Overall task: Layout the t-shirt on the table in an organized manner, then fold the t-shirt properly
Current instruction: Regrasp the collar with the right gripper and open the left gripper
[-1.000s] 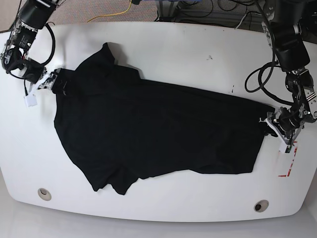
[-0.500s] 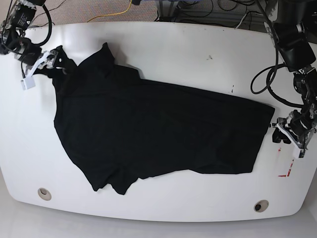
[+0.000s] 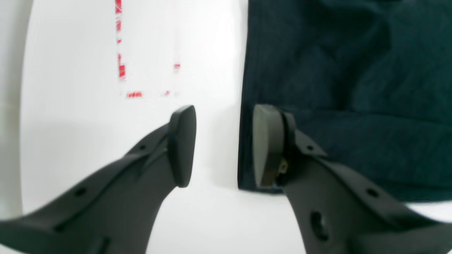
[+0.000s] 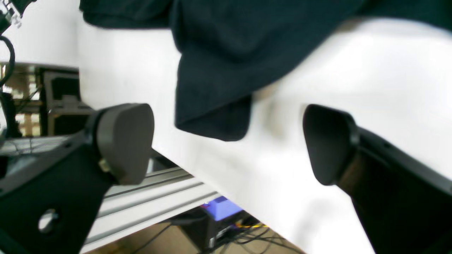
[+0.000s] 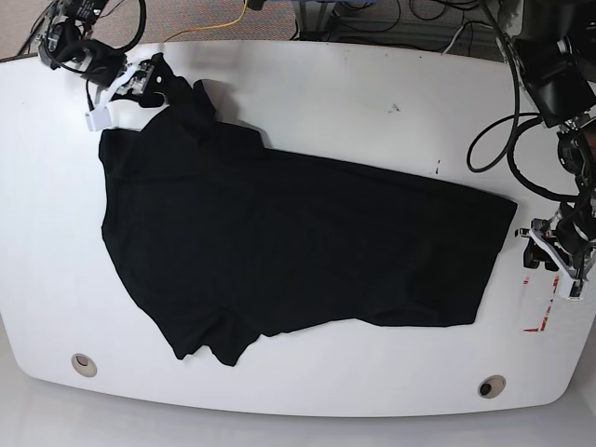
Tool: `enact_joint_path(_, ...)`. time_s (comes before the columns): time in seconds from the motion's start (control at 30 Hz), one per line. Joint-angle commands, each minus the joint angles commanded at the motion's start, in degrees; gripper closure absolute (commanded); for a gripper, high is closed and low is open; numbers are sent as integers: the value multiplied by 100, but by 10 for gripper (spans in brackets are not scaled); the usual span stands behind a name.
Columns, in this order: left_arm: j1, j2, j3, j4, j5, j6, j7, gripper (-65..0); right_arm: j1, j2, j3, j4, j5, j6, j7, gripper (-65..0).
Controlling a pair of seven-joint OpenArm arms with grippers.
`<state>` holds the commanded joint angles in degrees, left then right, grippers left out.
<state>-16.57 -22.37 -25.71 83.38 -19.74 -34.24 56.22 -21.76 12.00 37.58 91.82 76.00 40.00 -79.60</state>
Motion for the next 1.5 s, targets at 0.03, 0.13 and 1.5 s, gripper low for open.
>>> enact_joint_path(0.03, 44, 0, 0, 44, 0, 0, 0, -251, 62, -70, -62, 9, -44, 0, 18, -650)
enact_joint_path(0.13, 97, 0, -9, 88, 0, 0, 0, -251, 141, -167, -158, 53, -193, 0, 26, -650)
enact_joint_path(1.5, 325, -18, -290, 62, 35, 0, 0, -251, 413, -211, -167, 1073, 747, 0, -40, 0)
